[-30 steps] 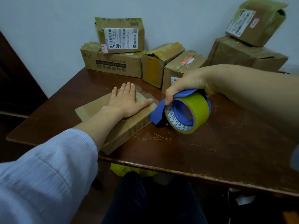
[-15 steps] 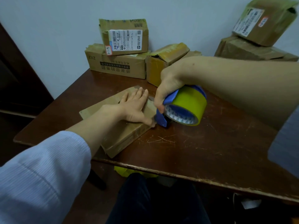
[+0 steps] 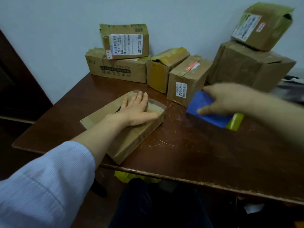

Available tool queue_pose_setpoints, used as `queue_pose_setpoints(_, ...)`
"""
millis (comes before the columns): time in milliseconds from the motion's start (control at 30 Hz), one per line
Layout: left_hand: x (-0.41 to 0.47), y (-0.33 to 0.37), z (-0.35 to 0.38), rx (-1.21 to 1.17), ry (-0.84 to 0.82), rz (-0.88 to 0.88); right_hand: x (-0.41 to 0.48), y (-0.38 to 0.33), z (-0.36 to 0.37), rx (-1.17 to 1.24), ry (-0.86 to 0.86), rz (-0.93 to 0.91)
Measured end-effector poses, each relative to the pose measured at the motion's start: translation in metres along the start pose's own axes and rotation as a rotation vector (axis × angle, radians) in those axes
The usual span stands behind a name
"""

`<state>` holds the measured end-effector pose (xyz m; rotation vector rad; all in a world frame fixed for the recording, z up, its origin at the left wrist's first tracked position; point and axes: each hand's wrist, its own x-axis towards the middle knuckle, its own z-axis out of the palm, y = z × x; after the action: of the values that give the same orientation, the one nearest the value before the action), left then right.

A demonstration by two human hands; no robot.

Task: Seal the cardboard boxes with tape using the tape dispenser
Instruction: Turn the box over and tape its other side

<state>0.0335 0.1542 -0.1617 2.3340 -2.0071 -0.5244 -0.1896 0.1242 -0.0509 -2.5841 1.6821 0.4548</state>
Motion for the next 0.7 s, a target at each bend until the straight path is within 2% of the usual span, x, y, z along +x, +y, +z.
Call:
queue_pose_setpoints(67, 0.001, 0.002, 0.002, -0.052, 0.017, -0.042, -0.009, -0.001, 0.049, -0.102, 0.083, 0.052)
queue_pose_setpoints(133, -0.001, 0.009, 0.003, -0.094, 0.038, -0.086, -0.008, -0.002, 0.087, -0.103, 0.166, 0.083)
queue_pose_setpoints(267, -0.017, 0.024, -0.002, -0.263, 0.028, -0.19, -0.005, -0.001, 0.116, -0.184, 0.357, 0.105)
queue_pose_setpoints(333, -0.026, 0.023, -0.007, -0.412, 0.135, -0.19, -0.005, -0.014, 0.114, -0.112, 0.515, 0.003)
queue_pose_setpoints(400, -0.031, 0.012, -0.01, -0.494, 0.356, -0.181, -0.008, -0.034, 0.105, 0.159, 0.46, -0.127)
queue_pose_setpoints(467, -0.034, -0.005, -0.011, -0.493, 0.535, -0.224, -0.002, -0.055, 0.093, 0.572, 0.217, -0.108)
queue_pose_setpoints(500, -0.034, -0.012, -0.011, -0.476, 0.579, -0.26, 0.005, -0.062, 0.09, 0.761, 0.15, -0.061)
queue_pose_setpoints(567, -0.034, -0.019, -0.009, -0.445, 0.604, -0.315, 0.023, -0.074, 0.088, 1.019, 0.097, 0.063)
queue_pose_setpoints(700, -0.024, -0.016, -0.006, -0.319, 0.498, -0.305, 0.044, -0.099, 0.091, 1.18, 0.075, 0.154)
